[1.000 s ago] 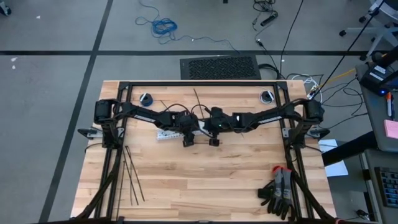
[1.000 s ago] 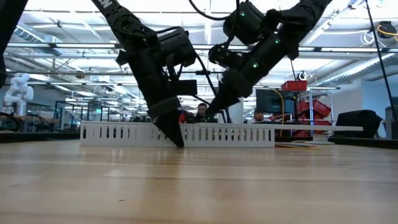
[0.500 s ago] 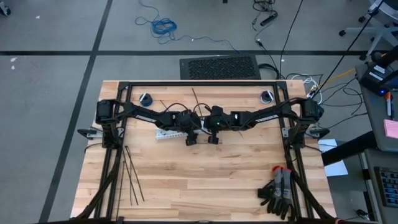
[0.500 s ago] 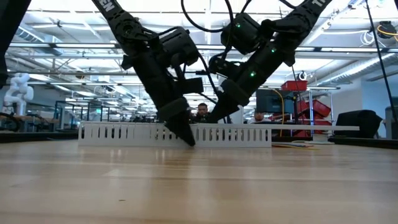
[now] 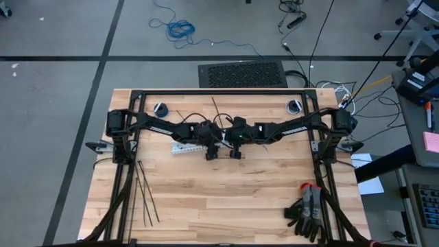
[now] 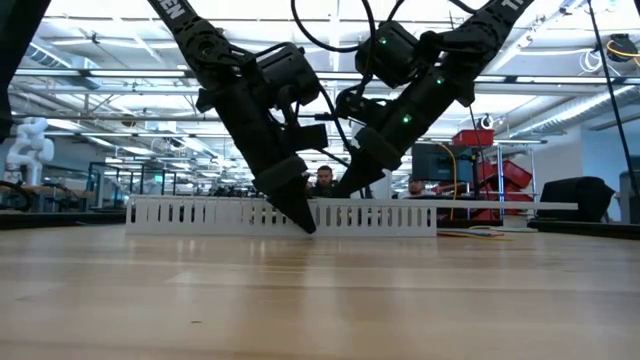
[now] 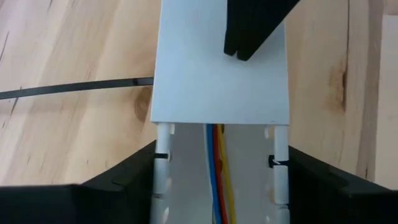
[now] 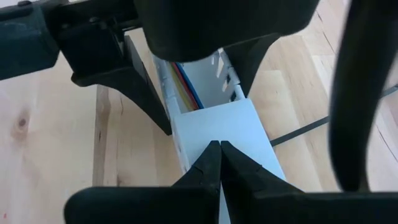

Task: Ziptie cables
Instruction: Close the white cable duct

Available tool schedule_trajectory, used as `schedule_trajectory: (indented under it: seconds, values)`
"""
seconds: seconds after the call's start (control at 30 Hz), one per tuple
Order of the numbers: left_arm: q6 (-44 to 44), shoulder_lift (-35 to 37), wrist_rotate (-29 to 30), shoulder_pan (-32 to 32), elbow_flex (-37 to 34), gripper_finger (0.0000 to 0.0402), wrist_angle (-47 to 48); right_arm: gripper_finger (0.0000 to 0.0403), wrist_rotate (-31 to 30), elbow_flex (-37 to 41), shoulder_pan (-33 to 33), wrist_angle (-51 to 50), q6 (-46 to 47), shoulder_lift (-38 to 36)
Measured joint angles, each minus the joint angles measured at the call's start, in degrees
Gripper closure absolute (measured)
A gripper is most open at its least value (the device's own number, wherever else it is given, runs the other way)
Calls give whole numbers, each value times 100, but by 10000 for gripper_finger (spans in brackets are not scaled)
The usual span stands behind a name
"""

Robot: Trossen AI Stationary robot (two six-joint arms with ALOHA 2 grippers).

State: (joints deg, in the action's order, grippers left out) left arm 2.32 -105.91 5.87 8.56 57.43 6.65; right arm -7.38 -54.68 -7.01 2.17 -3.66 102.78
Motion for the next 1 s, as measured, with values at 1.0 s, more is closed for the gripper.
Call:
schedule_trajectory:
  seconds: [1.0]
  values:
    - [-49, -395, 61, -9, 34, 189, -264, 403, 202, 43, 84, 364, -346, -266]
